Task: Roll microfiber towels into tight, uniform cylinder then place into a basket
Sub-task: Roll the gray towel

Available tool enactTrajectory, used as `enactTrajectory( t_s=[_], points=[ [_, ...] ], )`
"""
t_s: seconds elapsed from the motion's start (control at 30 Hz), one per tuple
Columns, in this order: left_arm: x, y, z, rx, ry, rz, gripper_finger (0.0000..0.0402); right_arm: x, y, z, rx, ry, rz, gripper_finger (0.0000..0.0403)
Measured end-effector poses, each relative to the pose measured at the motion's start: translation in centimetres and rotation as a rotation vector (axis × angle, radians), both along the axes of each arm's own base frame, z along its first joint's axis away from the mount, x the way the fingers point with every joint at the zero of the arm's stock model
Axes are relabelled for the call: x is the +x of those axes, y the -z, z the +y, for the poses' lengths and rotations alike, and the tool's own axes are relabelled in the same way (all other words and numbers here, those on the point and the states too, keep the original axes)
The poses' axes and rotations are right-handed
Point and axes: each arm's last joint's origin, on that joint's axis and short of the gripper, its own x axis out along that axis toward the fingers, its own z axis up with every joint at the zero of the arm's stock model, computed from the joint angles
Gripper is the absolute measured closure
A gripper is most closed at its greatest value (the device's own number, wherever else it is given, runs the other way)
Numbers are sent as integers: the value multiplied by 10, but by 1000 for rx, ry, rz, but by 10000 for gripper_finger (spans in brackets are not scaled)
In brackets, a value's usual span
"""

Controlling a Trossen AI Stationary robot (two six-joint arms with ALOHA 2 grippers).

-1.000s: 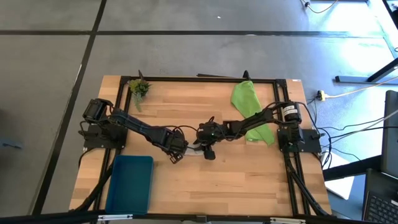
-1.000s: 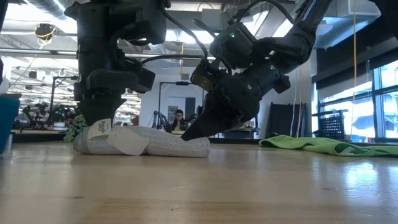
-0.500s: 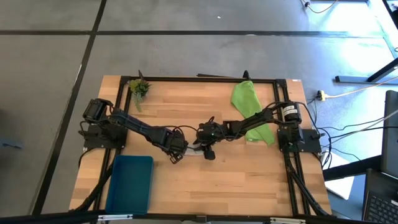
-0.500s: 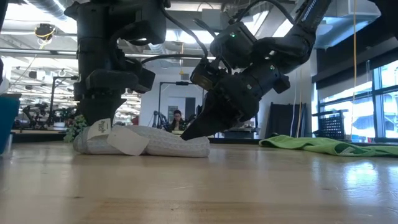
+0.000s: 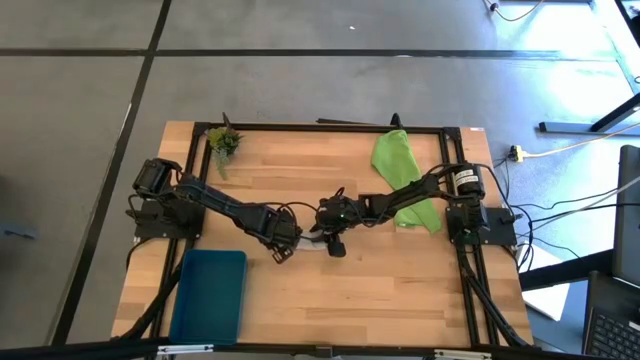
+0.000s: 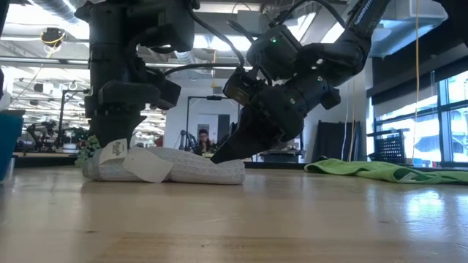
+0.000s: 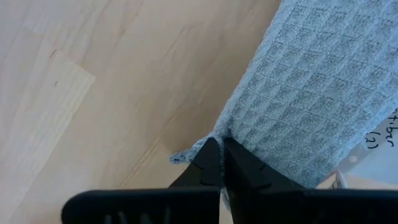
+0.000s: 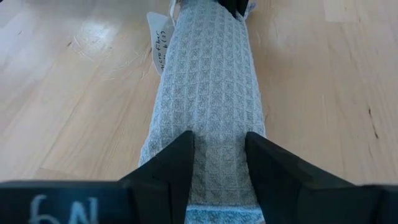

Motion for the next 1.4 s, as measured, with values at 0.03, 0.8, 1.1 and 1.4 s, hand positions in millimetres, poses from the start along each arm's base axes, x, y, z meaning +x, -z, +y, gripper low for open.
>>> enactTrajectory(
  t_s=[0.03, 0.8, 1.1, 1.4],
  points=[
    [0, 0, 0, 1, -1, 1, 397, 0, 0, 0, 0, 0, 0, 253],
    [-4, -1, 1, 4, 5, 36, 128, 0, 0, 0, 0, 0, 0, 253],
    [-9, -11, 3, 46, 5, 16, 39, 0, -1, 0, 0, 0, 0, 253],
    [-18, -33, 5, 85, 81, -34, 3, 0, -1, 0, 0, 1, -3, 253]
  ],
)
